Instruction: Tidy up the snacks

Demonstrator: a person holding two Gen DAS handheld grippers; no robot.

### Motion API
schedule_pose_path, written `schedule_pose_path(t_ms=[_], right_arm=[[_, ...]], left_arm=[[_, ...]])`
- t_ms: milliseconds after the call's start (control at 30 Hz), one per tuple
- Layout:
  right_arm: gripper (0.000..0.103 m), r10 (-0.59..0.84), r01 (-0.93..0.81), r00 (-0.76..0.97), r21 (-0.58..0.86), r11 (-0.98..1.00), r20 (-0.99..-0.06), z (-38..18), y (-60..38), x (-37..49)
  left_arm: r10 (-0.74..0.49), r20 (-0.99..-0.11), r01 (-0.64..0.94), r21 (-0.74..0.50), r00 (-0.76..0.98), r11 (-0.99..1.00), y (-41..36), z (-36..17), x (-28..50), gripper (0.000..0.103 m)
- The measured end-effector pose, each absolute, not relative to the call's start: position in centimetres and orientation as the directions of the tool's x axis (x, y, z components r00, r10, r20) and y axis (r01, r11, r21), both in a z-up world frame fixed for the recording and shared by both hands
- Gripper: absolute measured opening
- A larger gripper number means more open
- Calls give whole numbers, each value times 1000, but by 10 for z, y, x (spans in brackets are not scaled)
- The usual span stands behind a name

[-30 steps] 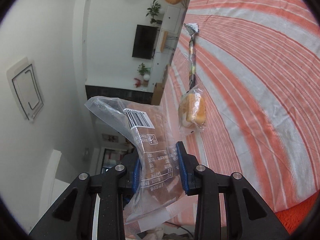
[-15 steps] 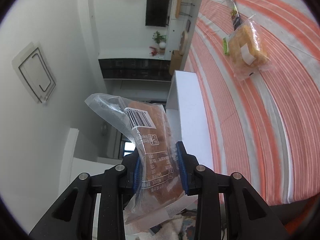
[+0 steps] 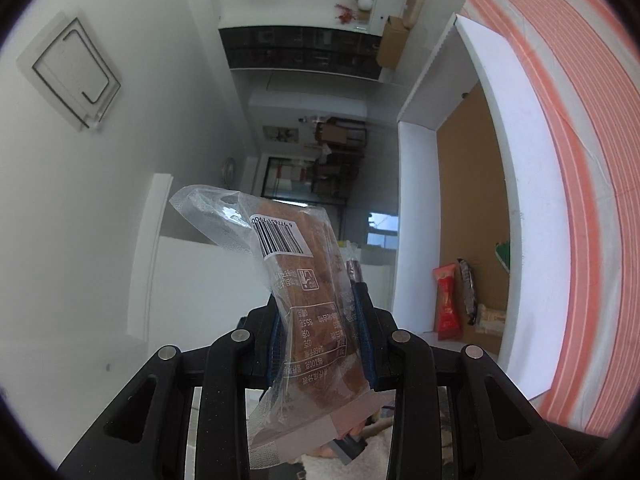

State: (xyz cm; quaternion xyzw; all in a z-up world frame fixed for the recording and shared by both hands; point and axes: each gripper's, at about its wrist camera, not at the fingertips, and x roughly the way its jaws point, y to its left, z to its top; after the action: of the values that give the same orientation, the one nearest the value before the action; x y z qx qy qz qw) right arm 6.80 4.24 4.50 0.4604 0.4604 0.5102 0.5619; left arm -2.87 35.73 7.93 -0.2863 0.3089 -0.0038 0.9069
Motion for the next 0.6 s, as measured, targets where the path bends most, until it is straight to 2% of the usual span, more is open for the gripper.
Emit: schedule_pose_path(t_ms=[133,167,200,267,300,367,433,600], right_arm=[[35,986,-226,22,960,168,-167,41,86,70],[41,973,-259,22,939,227,-229,38,96,70],[46,942,-311,44,892,329,-333,35,102,69],[73,836,-427,164,726,539,-524,34,106,61],[75,782,-469,232,638,611,-578,34,101,57],[76,671,-508,352,469,722,-653,32,79,48],[77,562,-477,464,341,810,-685,26,42,45],[81,271,-188,662,195,963,-699,-5,-72,54]], left_arm=[[-86,-622,-252,-435,778,864,374,58,-26,18],[-27,-655,-299,-380,756,875,375,50,-24,22],[31,-682,-339,-324,731,883,375,41,-21,28],[127,-715,-410,-237,687,881,373,24,-20,89],[157,-715,-437,-225,681,871,372,19,-21,97],[176,-694,-450,-235,698,861,365,15,-25,98],[153,-687,-424,-245,710,872,353,13,-22,99],[39,-650,-295,-289,759,911,292,28,1,99]])
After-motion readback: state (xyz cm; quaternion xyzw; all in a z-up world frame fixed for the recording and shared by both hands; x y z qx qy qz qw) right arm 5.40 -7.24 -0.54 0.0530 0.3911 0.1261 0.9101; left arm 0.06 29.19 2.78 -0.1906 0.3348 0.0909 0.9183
